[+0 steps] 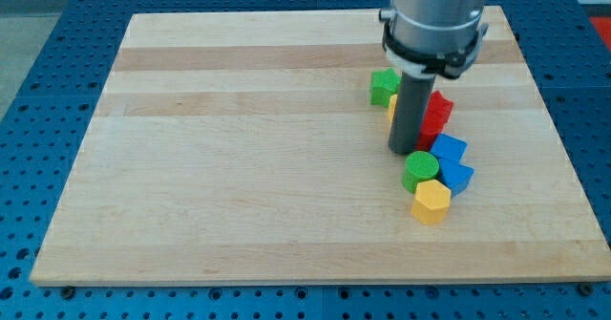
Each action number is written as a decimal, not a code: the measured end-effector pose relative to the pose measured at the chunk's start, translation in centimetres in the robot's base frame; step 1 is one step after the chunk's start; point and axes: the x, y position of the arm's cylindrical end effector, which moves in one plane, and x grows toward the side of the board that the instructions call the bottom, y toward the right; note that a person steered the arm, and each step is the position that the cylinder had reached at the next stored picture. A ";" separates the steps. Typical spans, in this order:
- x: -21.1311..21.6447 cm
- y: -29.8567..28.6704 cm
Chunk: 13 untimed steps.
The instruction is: Move the green star and the yellow heart towards up
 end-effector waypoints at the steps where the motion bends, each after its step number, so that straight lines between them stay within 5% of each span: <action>1: -2.7 0.1; 7: -16.2 0.0; 10: -4.4 -0.2; 12: -7.1 -10.2; 13: -12.6 -10.8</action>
